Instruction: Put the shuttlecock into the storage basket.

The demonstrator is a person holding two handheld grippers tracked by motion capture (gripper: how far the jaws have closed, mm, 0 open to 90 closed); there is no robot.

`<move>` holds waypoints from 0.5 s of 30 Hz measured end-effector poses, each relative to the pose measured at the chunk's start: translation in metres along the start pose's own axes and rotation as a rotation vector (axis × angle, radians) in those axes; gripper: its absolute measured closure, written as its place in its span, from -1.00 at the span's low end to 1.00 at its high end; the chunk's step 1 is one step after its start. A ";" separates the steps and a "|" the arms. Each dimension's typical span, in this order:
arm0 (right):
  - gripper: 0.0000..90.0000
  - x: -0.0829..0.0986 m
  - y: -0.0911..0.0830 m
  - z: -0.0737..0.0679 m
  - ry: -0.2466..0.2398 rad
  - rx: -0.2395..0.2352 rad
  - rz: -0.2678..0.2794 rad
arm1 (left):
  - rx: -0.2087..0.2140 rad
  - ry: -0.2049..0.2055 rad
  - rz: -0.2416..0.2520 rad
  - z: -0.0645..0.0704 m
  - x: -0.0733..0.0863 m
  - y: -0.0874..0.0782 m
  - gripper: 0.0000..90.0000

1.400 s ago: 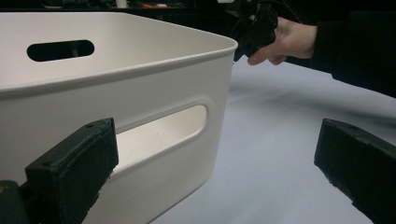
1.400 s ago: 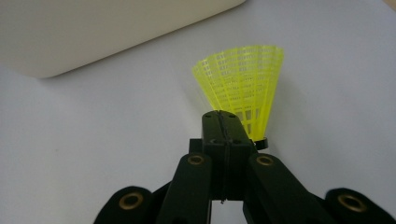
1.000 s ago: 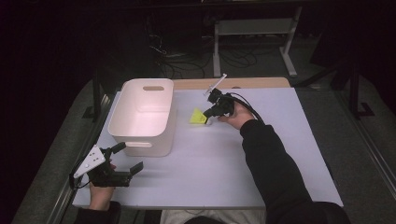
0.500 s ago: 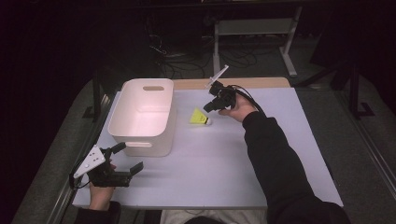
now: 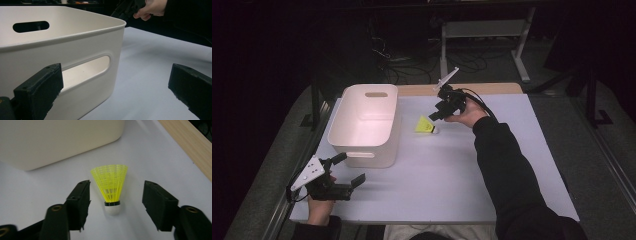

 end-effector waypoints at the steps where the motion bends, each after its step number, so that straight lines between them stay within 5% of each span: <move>1: -0.29 0.000 0.000 0.001 -0.003 0.002 -0.001 | 0.000 0.000 0.000 0.000 0.000 0.000 -1.00; 6: -0.71 0.004 0.005 0.007 0.005 0.026 -0.016 | -0.001 0.002 -0.002 0.000 0.000 0.000 -1.00; 15: -0.81 0.012 0.022 0.012 0.019 -0.013 -0.061 | 0.000 0.000 -0.003 0.000 0.000 0.000 -1.00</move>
Point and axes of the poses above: each handheld gripper's, and its own axes: y roughly forward along the jaws, x roughly out of its underside, z roughly to its right, the point moved 9 cm from there along y, roughly forward along the jaws, and after that the axes turned 15 degrees about y, right-handed, at the moved point
